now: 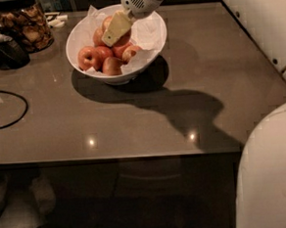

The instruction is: Pick apple from white bowl

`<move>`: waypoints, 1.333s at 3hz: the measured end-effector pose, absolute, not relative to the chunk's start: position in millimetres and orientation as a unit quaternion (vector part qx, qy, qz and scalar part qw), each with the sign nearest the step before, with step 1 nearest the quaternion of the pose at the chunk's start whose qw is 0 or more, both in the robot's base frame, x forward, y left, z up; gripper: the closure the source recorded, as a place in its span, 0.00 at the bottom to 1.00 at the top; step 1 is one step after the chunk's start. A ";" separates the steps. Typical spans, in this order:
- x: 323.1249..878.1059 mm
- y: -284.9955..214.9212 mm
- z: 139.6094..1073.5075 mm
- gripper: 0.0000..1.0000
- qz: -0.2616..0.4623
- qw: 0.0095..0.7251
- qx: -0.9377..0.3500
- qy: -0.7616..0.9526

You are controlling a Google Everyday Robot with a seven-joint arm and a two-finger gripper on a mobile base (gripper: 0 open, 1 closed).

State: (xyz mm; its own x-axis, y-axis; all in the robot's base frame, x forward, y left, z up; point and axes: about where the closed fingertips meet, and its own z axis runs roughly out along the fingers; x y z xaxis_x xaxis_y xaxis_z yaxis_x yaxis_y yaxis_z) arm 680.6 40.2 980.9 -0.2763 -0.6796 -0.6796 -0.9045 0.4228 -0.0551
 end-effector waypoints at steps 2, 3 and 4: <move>636.0 62.1 1016.0 1.00 0.201 0.335 -0.530 0.753; 589.6 70.6 1031.6 1.00 0.220 0.353 -0.513 0.751; 587.7 71.2 1029.3 1.00 0.219 0.351 -0.513 0.752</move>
Offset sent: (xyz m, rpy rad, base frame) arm -0.0753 0.0295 0.0545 0.0967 -0.0236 0.1076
